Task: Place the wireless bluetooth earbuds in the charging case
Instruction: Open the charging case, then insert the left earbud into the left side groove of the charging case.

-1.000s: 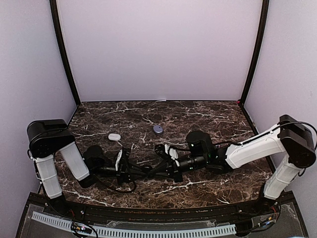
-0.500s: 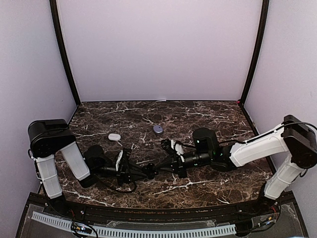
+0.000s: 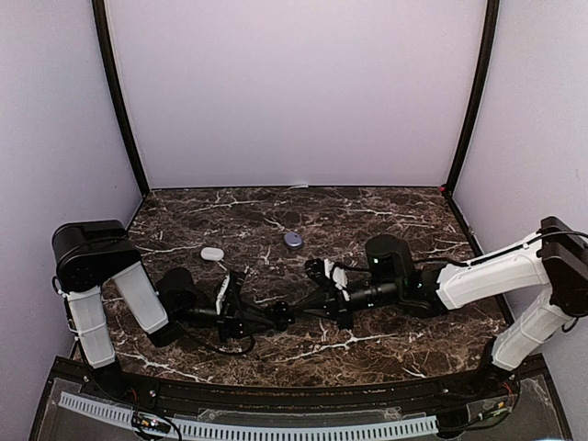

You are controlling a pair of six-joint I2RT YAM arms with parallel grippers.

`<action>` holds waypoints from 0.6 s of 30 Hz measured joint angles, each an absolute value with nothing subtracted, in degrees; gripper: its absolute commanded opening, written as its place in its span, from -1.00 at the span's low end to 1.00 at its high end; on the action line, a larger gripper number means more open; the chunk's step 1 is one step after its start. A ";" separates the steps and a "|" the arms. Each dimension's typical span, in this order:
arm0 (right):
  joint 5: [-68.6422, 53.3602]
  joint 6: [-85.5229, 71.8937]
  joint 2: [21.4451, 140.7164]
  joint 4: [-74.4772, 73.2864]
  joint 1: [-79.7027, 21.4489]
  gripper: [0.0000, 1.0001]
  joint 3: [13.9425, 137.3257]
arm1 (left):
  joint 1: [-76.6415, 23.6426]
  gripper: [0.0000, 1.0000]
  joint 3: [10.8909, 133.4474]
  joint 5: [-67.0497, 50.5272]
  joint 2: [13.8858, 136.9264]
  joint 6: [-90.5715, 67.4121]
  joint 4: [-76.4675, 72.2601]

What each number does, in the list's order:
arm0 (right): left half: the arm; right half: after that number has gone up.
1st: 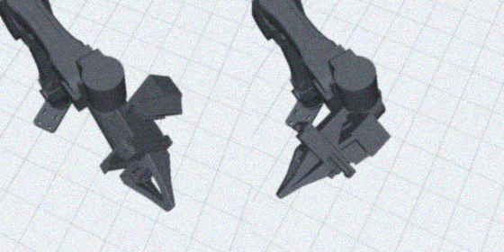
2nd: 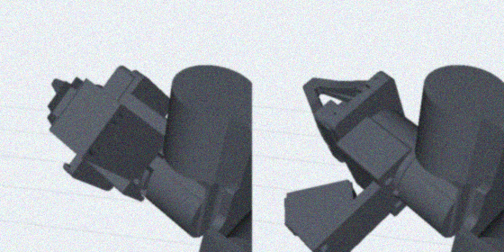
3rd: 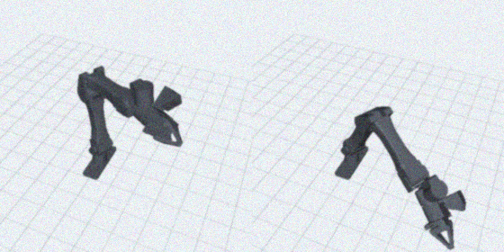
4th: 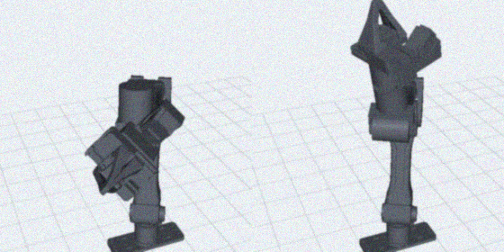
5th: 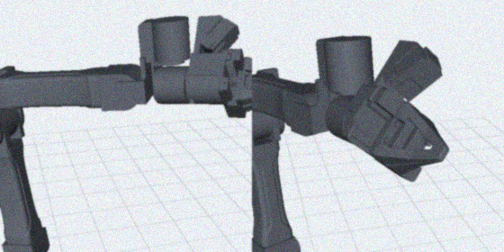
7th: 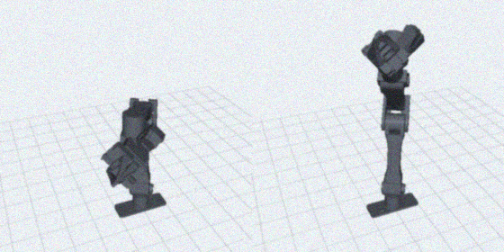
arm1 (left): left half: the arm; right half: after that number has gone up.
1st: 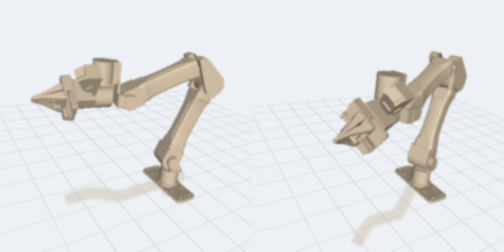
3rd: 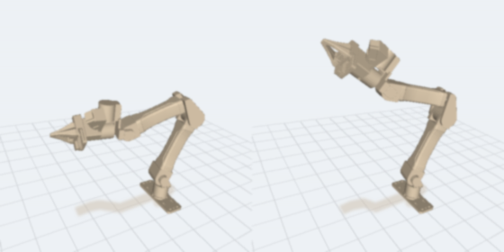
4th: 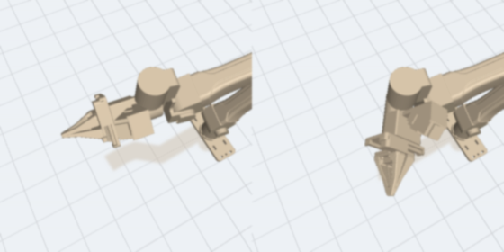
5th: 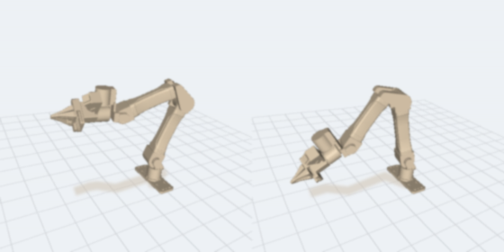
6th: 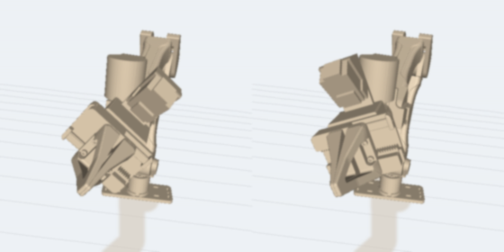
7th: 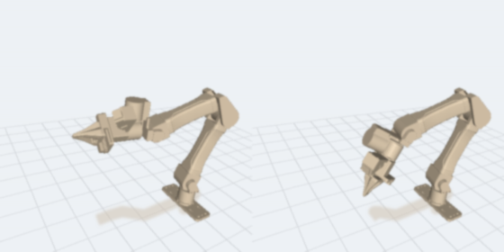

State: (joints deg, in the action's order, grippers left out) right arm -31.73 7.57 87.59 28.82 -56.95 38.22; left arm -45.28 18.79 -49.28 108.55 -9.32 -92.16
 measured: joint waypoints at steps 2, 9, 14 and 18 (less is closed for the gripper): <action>-31.73 9.04 86.04 27.73 -56.93 -1.00 38.15 | -45.30 -0.73 18.79 -49.21 108.55 -9.98 -92.16; -29.80 15.33 77.87 23.64 -56.88 -1.00 37.71 | -45.30 -0.75 18.79 -48.10 108.55 -12.93 -92.14; -26.48 18.68 71.53 22.92 -56.84 -1.00 35.64 | -45.41 -0.76 18.79 -46.44 108.53 -16.95 -92.14; -24.86 19.73 68.90 23.00 -56.84 -1.00 34.22 | -45.56 -0.77 18.11 -44.03 108.18 -20.10 -92.12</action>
